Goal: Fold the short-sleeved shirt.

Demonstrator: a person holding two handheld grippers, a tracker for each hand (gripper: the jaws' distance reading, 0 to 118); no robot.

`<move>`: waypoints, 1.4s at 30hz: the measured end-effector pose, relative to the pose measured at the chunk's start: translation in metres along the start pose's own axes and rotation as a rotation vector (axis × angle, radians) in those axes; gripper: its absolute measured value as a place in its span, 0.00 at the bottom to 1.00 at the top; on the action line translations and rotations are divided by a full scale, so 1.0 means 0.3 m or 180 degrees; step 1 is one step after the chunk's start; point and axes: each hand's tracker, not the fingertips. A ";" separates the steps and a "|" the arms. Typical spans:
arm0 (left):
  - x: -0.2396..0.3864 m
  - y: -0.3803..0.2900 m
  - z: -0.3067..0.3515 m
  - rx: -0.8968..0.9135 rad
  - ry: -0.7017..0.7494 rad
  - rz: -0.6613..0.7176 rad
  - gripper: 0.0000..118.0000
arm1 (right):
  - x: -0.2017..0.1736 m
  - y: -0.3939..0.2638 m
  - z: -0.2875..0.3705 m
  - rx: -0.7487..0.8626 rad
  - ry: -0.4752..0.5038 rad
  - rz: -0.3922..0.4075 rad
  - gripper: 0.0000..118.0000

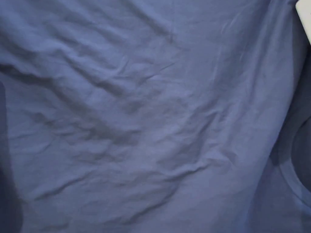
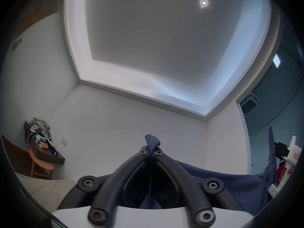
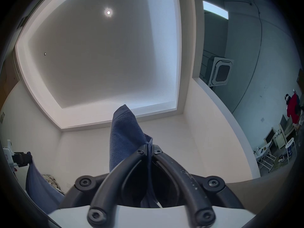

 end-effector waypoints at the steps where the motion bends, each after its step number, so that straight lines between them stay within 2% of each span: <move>1: -0.004 -0.009 -0.020 -0.0014 -0.0005 0.0014 0.00 | -0.006 -0.004 -0.023 -0.0014 0.0021 0.0004 0.06; 5: -0.015 -0.098 -0.136 -0.0168 0.0021 -0.0001 0.00 | -0.011 -0.089 -0.146 -0.0190 0.0034 0.0062 0.06; 15: -0.054 -0.445 -0.524 -0.0551 -0.0100 -0.0018 0.00 | 0.009 -0.482 -0.483 -0.0515 -0.0028 0.0077 0.06; 18: -0.072 -0.544 -0.622 -0.0579 -0.0146 0.0057 0.00 | 0.010 -0.575 -0.567 -0.0526 0.0009 -0.0010 0.06; 22: -0.106 -0.660 -0.694 -0.0567 -0.0227 0.0037 0.00 | -0.002 -0.666 -0.634 -0.0463 0.0059 0.0067 0.06; 27: -0.197 -0.786 -0.695 -0.0629 -0.0210 0.0254 0.00 | 0.038 -0.750 -0.653 -0.0471 0.0093 -0.0123 0.06; 31: -0.268 -0.885 -0.632 -0.0751 -0.0145 0.0322 0.00 | 0.094 -0.826 -0.615 -0.0568 0.0067 -0.0156 0.06; 35: -0.311 -0.963 -0.526 -0.0936 -0.0184 0.0340 0.00 | 0.142 -0.888 -0.519 -0.0755 0.0131 -0.0221 0.06; 42: -0.386 -1.067 -0.272 -0.1297 -0.0068 0.0449 0.00 | 0.188 -0.934 -0.253 -0.1151 0.0443 -0.0340 0.06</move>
